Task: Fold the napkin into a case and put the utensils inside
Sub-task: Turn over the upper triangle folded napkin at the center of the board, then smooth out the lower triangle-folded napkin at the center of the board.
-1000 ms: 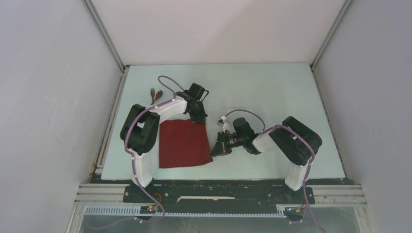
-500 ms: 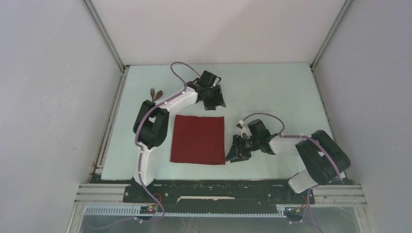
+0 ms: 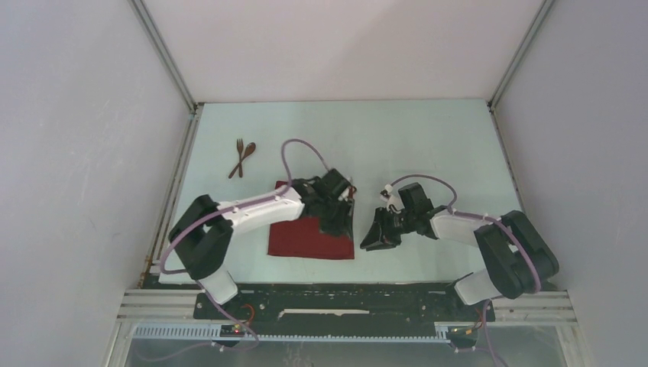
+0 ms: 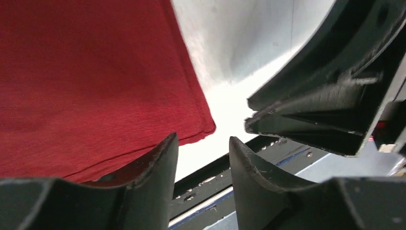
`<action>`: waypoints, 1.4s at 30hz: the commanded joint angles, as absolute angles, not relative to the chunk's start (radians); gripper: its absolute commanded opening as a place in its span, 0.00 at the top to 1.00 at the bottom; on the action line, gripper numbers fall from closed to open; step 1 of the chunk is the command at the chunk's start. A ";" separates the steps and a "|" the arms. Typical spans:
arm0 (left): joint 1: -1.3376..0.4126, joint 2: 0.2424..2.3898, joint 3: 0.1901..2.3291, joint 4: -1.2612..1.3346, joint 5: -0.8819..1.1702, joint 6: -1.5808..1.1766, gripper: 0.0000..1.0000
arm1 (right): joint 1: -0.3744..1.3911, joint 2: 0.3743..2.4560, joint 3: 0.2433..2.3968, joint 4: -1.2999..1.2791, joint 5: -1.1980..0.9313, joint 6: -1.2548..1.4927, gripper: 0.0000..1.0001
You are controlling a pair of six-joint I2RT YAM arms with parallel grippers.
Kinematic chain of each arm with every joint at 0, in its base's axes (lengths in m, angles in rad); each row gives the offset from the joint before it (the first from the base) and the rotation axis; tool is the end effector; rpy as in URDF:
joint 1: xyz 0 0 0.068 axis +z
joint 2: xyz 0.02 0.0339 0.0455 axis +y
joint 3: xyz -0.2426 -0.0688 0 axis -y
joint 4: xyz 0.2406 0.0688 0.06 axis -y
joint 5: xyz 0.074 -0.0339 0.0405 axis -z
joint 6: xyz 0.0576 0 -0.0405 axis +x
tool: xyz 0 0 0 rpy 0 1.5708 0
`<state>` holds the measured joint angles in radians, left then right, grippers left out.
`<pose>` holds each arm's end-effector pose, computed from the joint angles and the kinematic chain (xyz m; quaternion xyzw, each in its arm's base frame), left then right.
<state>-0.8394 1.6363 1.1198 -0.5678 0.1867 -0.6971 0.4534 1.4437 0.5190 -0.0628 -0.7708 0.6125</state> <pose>0.2163 -0.2570 0.1735 0.0911 0.9623 -0.2317 0.1096 0.2031 0.1436 0.1019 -0.0372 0.8933 0.4455 0.0466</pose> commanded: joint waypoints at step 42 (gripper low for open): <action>-1.000 1.788 1.241 -0.678 0.169 -0.726 0.99 | 0.573 1.723 0.491 0.324 -0.848 0.759 0.80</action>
